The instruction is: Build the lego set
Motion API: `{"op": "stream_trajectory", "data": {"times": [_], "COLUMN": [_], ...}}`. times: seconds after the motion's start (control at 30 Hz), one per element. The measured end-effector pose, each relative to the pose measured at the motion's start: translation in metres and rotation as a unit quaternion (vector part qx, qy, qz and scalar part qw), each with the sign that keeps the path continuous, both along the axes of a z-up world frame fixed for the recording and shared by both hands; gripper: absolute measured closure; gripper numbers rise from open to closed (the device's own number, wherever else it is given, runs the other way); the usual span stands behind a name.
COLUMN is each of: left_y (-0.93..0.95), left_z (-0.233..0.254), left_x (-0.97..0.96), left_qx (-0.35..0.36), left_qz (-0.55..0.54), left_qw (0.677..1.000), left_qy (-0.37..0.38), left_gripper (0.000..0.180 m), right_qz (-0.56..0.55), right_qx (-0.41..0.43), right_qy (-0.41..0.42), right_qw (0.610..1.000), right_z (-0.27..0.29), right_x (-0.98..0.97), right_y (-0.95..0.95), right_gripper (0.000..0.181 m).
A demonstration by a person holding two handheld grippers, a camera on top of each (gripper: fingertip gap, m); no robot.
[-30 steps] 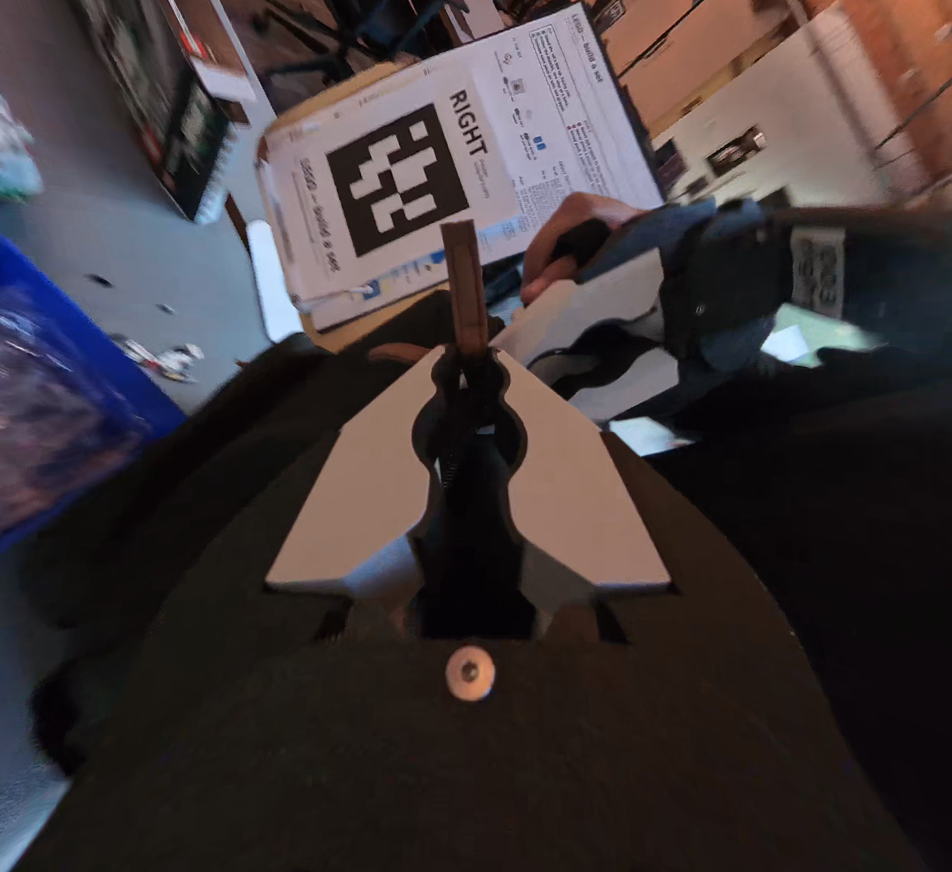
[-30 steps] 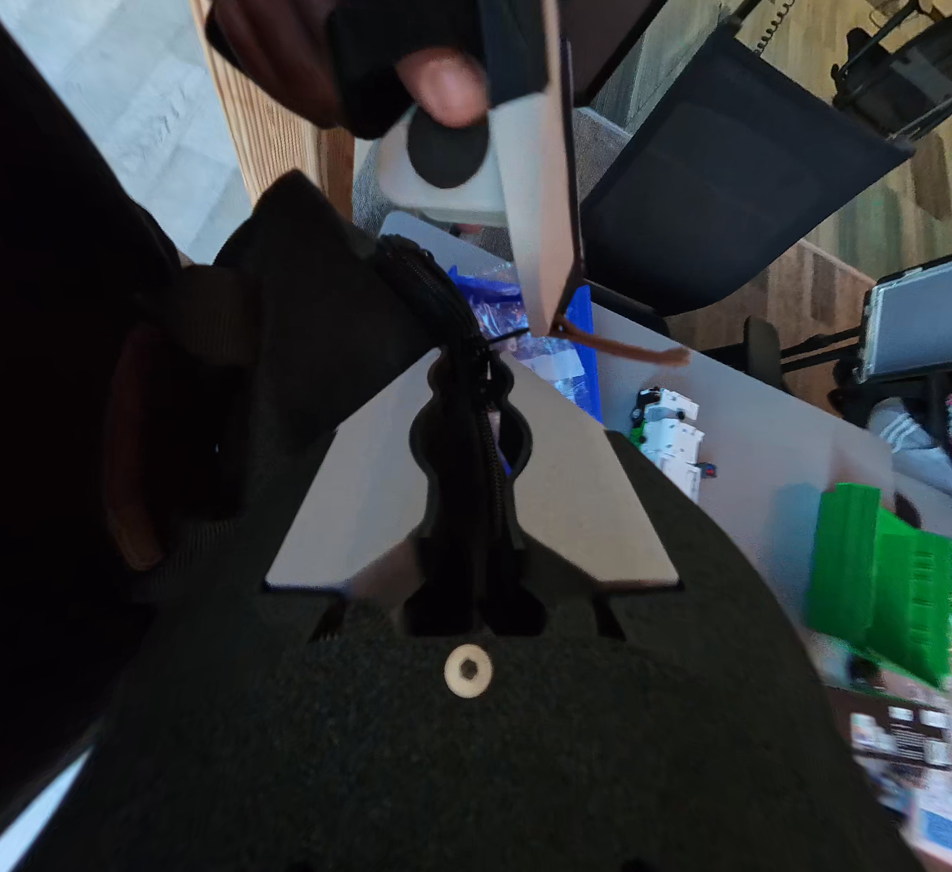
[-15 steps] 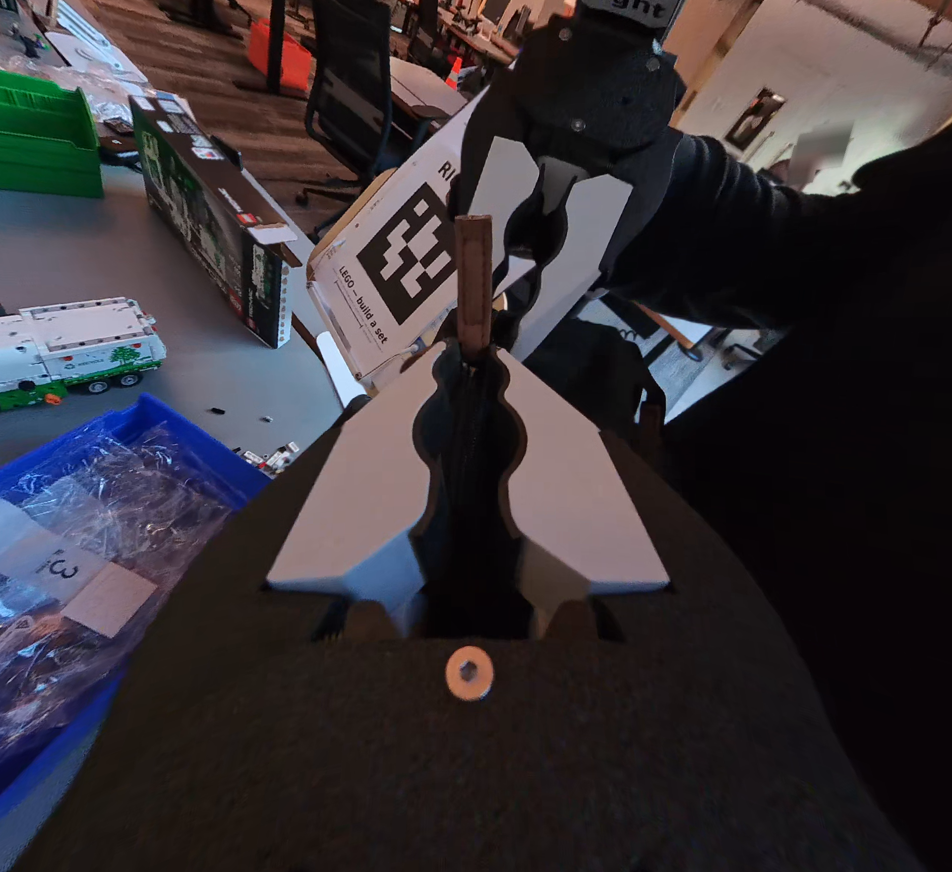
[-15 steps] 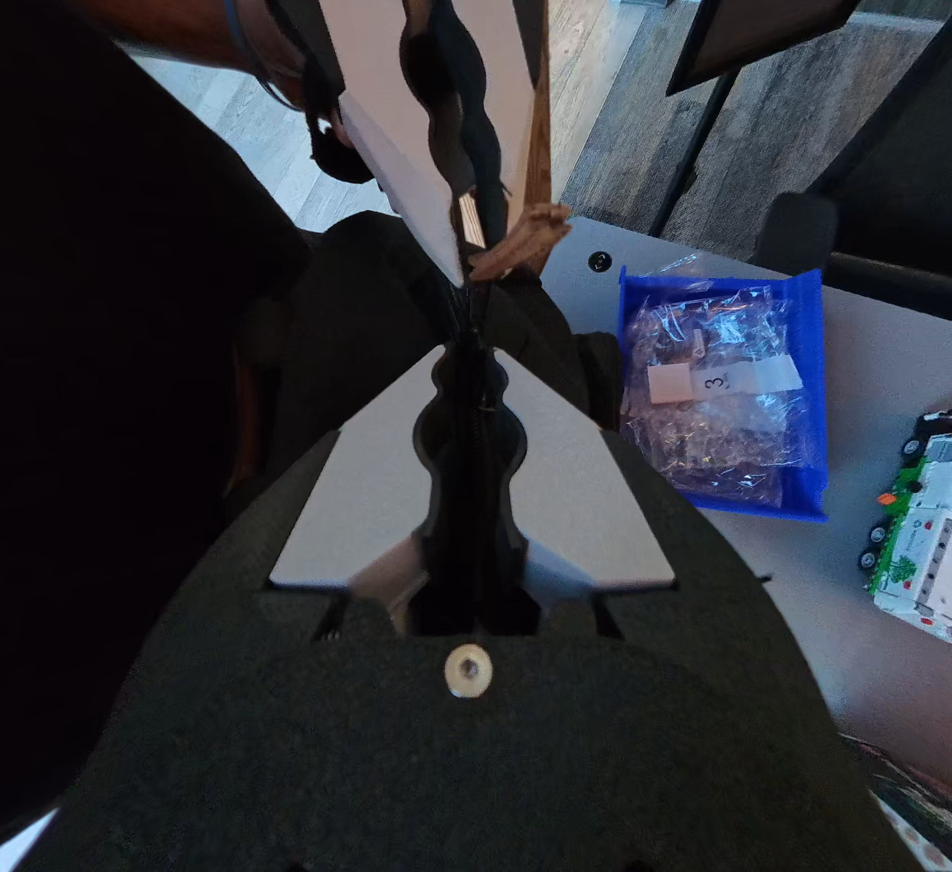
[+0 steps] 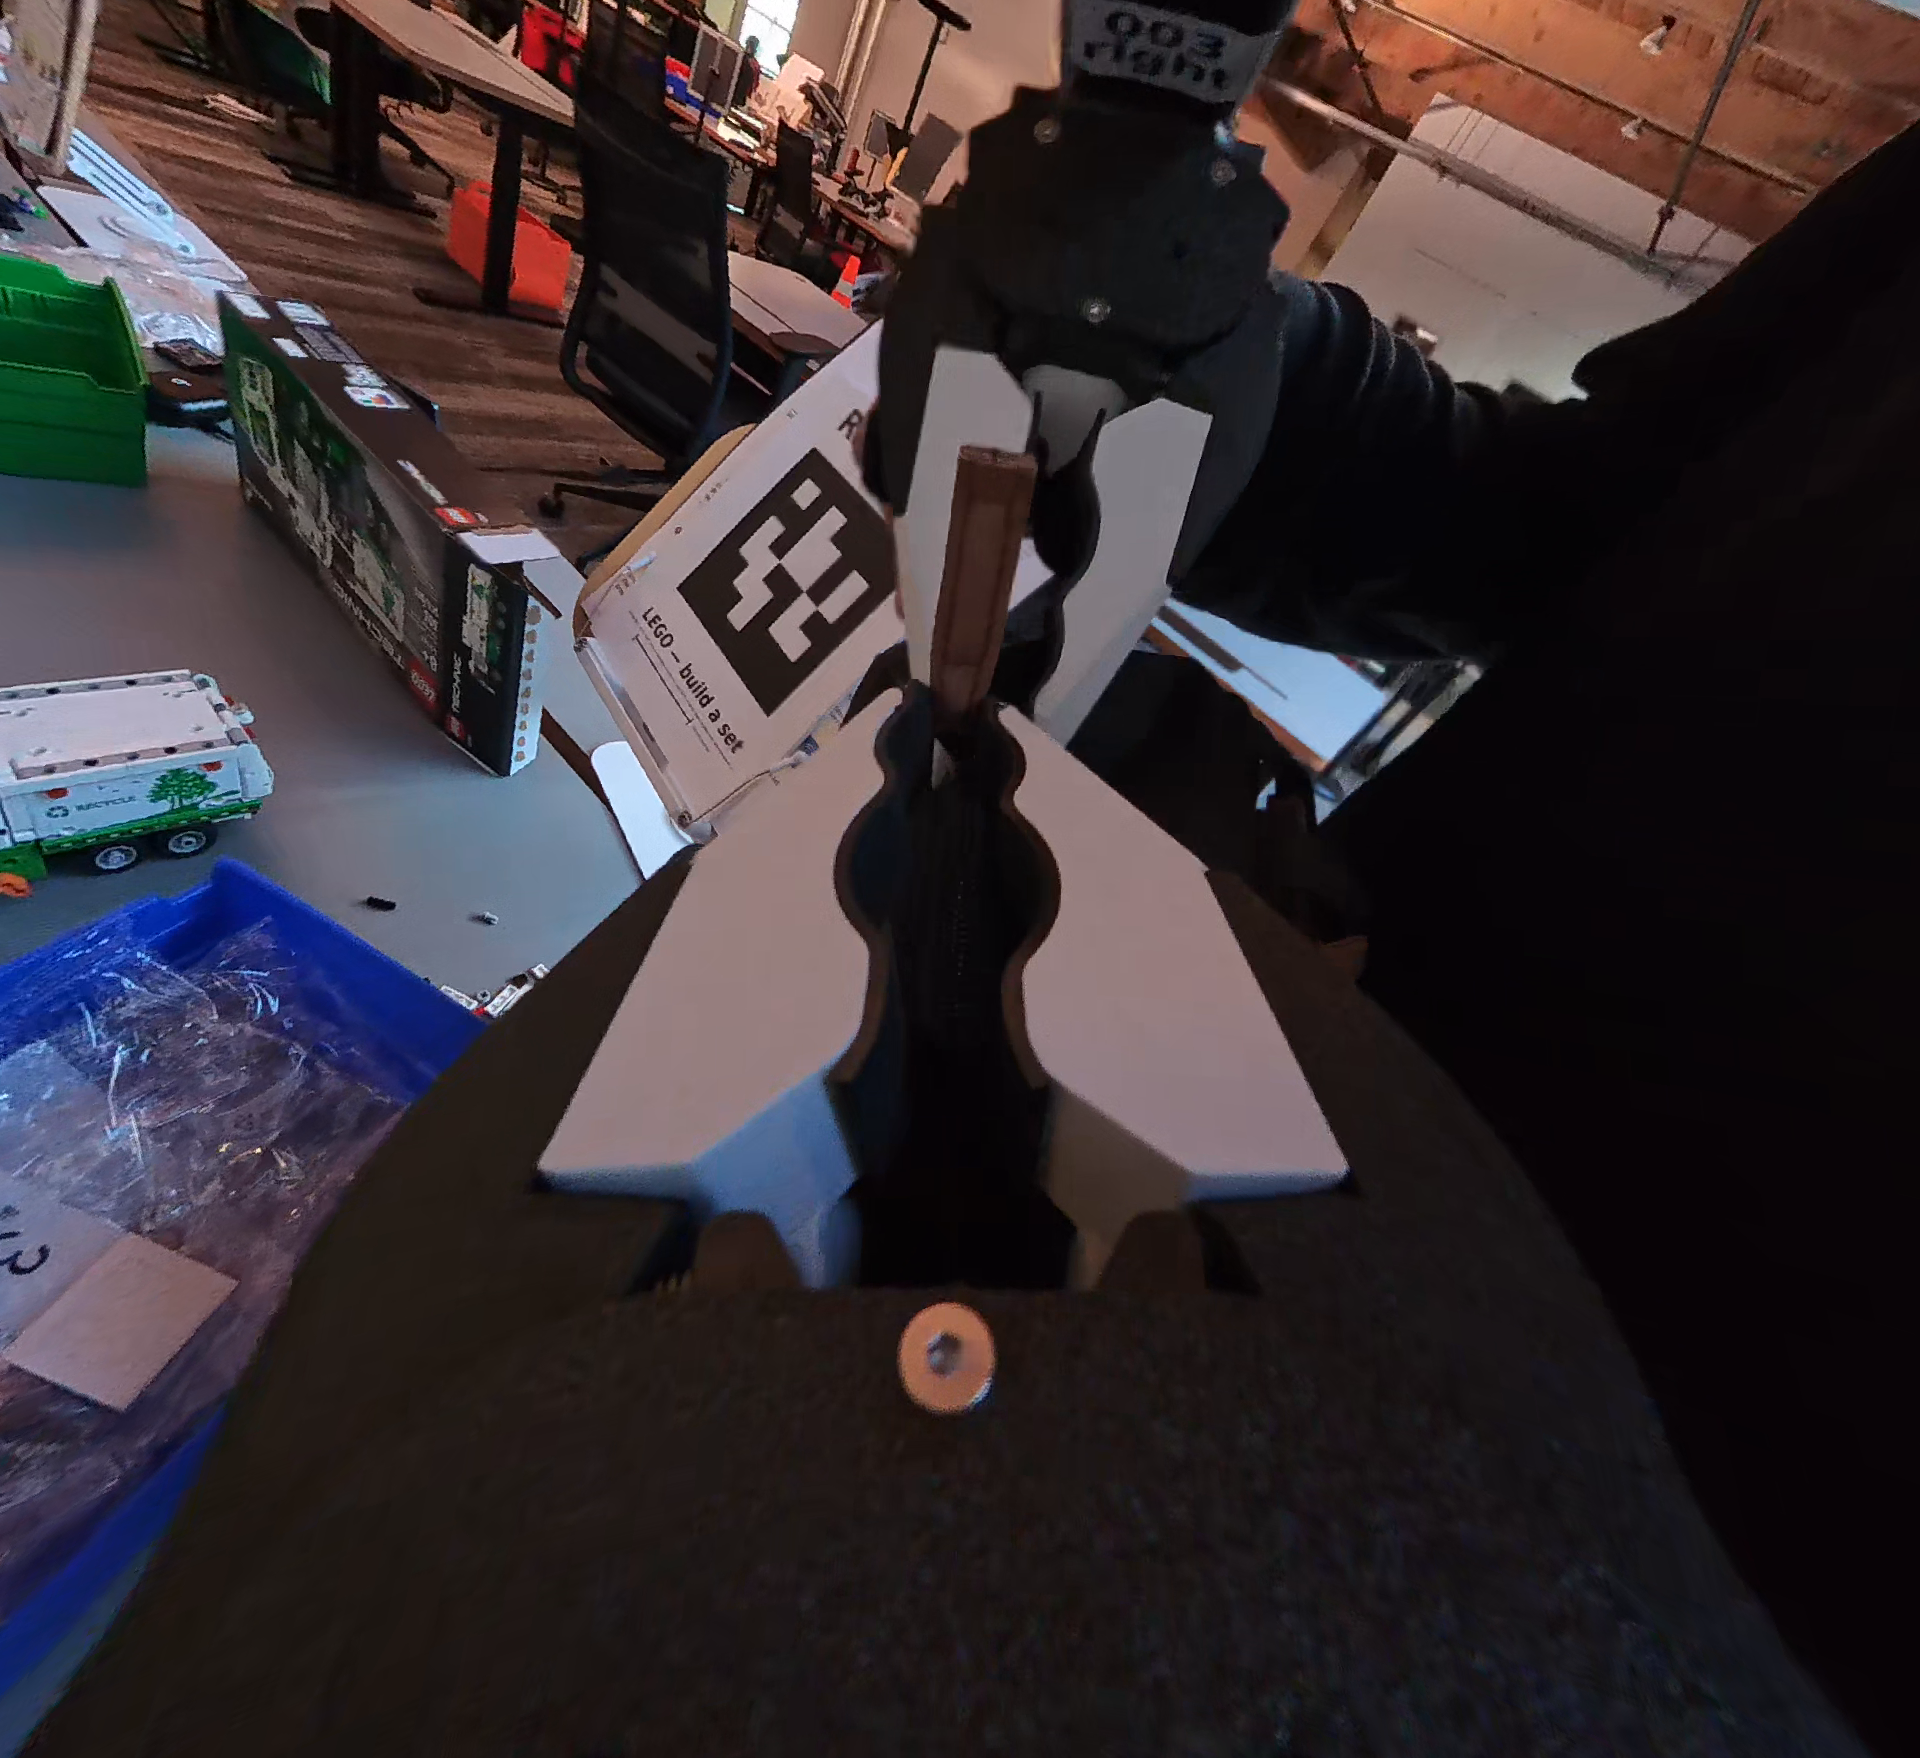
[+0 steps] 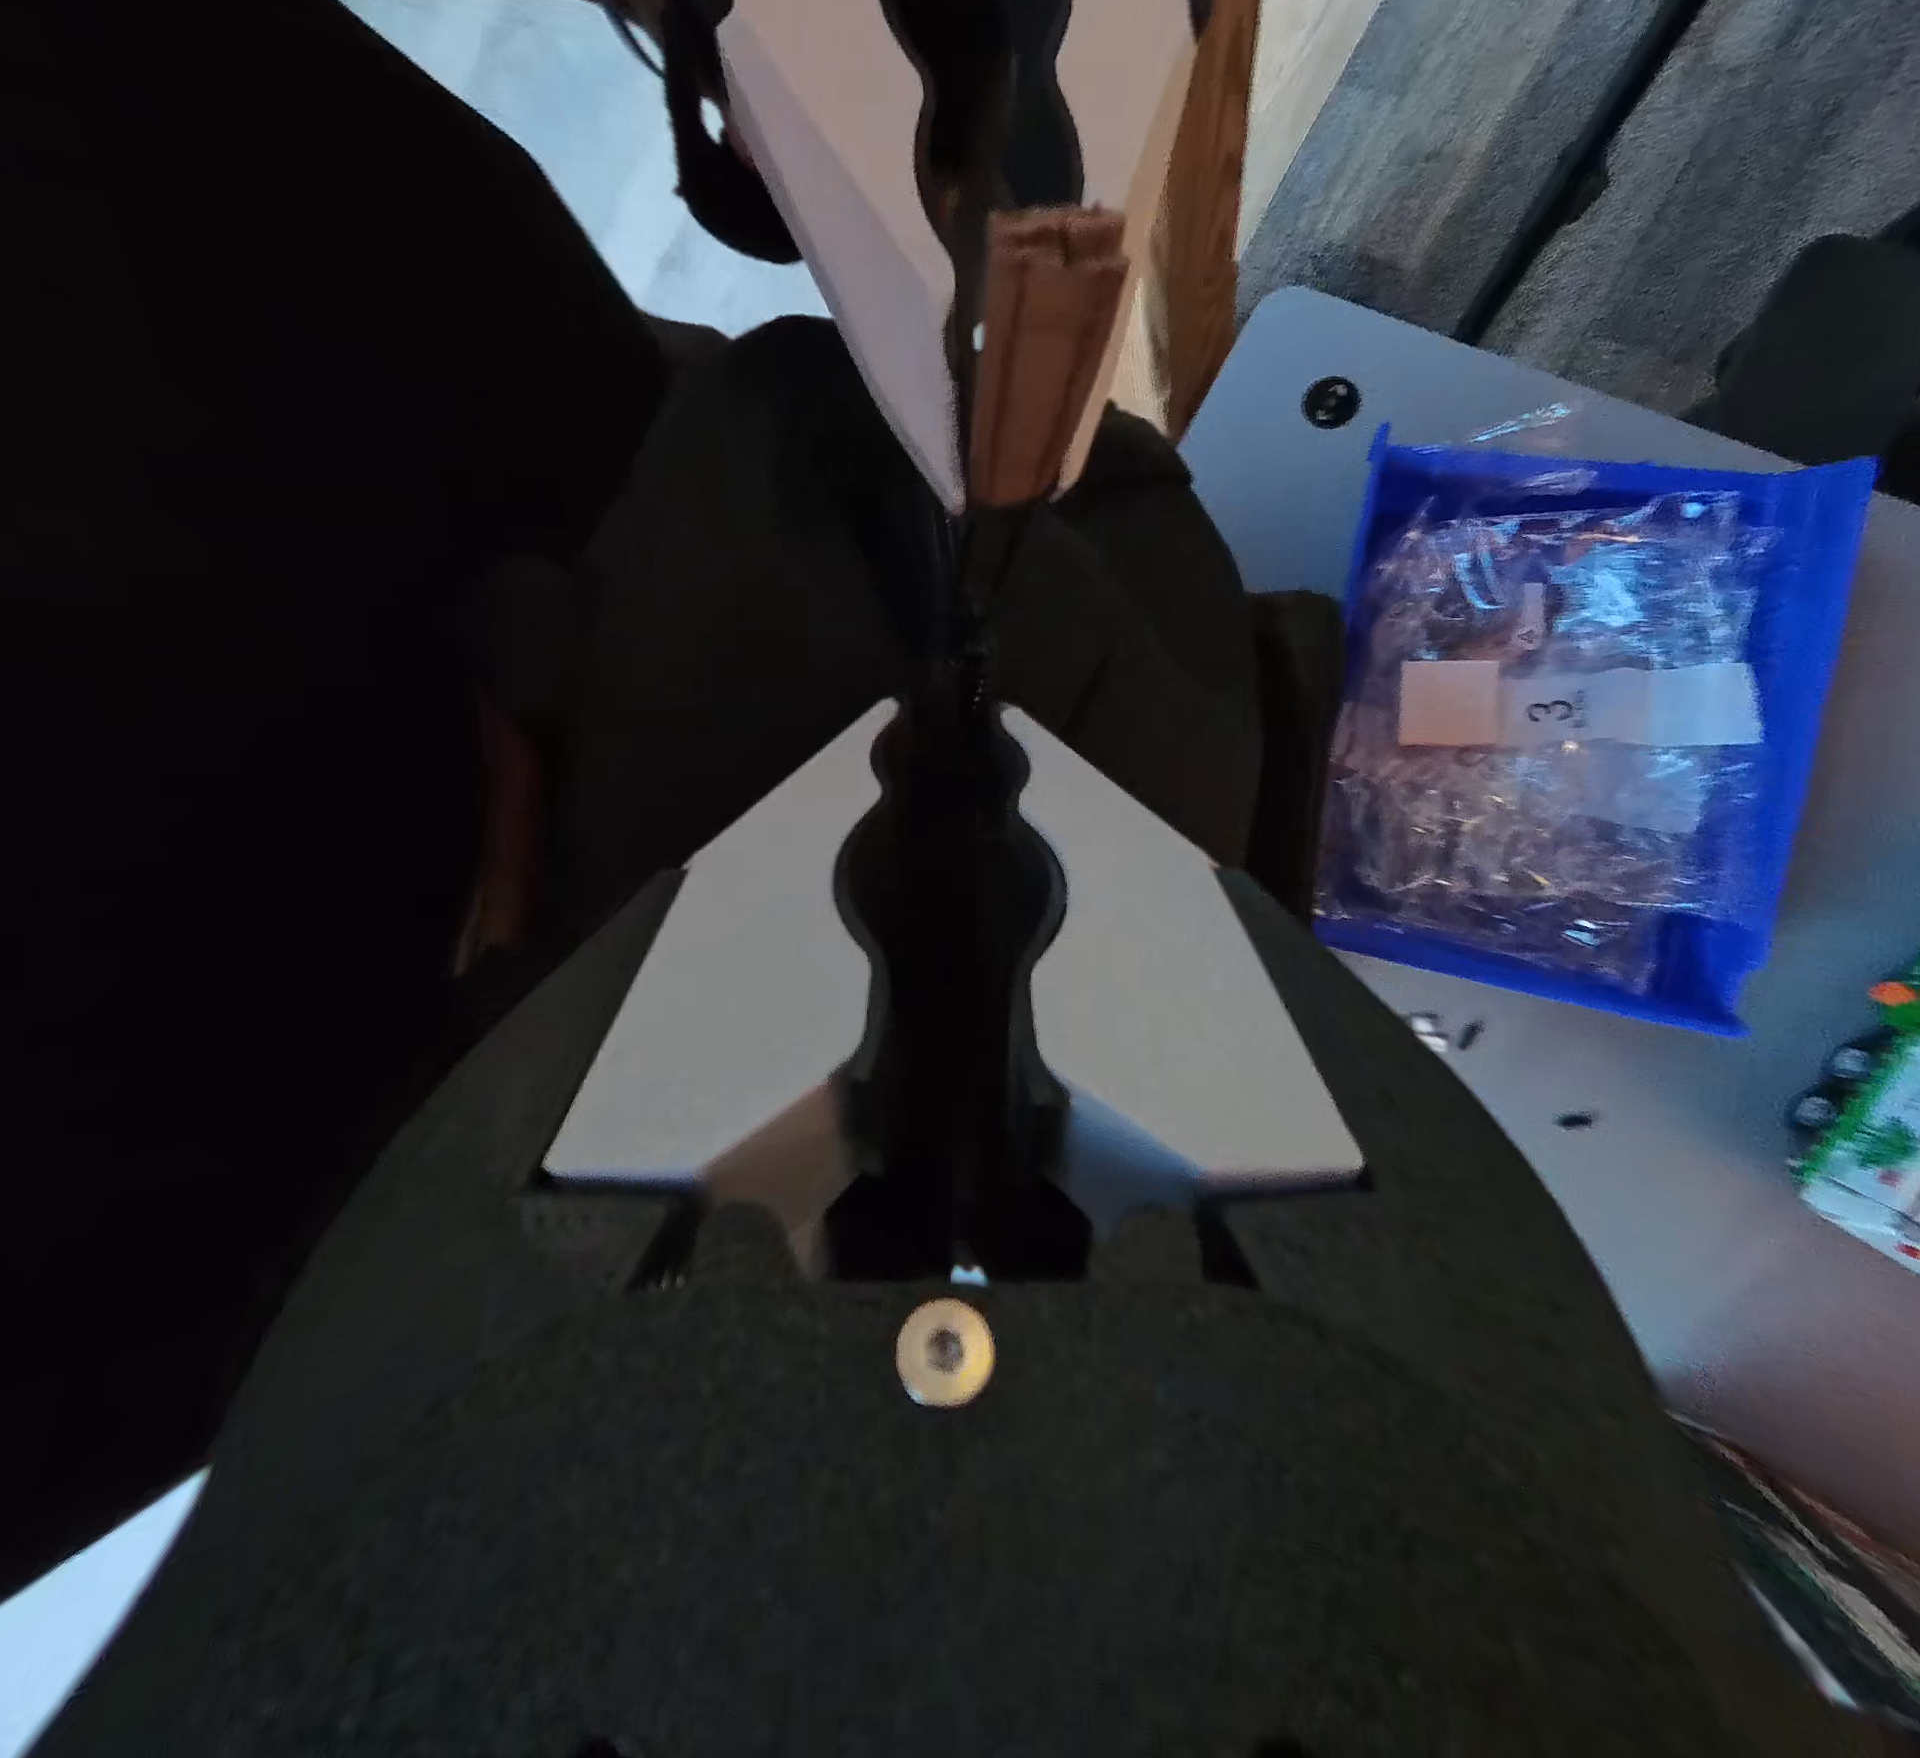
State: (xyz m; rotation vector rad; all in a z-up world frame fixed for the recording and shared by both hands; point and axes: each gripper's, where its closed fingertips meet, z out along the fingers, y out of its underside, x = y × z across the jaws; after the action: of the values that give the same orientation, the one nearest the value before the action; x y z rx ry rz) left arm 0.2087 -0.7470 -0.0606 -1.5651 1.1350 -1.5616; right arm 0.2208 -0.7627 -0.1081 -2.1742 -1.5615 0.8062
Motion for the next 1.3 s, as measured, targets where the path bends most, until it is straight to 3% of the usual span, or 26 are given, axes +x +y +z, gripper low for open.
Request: {"op": "stream_trajectory", "data": {"times": [0.03,0.27,0.63,0.73,0.97,1.07,1.17,1.3], "left_y": [0.003,0.037,0.039,0.035,0.036,0.036,0.045,0.046], "left_z": [-0.002,-0.053,-0.250,-0.277,-0.260,-0.240,-0.217,-0.163], "left_x": [-0.004,-0.073,-0.144,-0.141,-0.145,-0.154,-0.156,-0.134], "left_qx": [-0.009,-0.134,-0.325,-0.351,-0.336,-0.285,-0.271,-0.197], "left_qz": [0.007,0.100,0.224,0.220,0.236,0.236,0.233,0.193], "left_qw": [1.000,0.985,0.919,0.909,0.911,0.929,0.933,0.959], "left_qy": [-0.005,-0.045,-0.009,-0.037,-0.030,0.011,0.040,0.065], "left_gripper": [0.173,0.174,0.174,0.175,0.173,0.177,0.152,0.149], "right_qz": [-0.005,-0.043,-0.058,-0.054,-0.072,-0.090,-0.113,-0.147], "right_qx": [0.012,0.042,0.023,0.006,0.004,0.016,0.009,0.000], "right_qy": [-0.004,0.011,-0.002,-0.010,-0.018,0.000,0.023,0.070], "right_qw": [1.000,0.998,0.998,0.998,0.997,0.996,0.993,0.987], "right_z": [0.003,0.012,0.019,0.018,0.017,0.016,0.017,0.029], "right_x": [0.003,0.023,0.034,0.032,0.029,0.027,0.027,0.035], "right_y": [0.004,0.009,0.005,0.000,0.002,0.003,0.004,0.003], "right_gripper": [0.169,0.170,0.170,0.171,0.170,0.169,0.165,0.159]}}
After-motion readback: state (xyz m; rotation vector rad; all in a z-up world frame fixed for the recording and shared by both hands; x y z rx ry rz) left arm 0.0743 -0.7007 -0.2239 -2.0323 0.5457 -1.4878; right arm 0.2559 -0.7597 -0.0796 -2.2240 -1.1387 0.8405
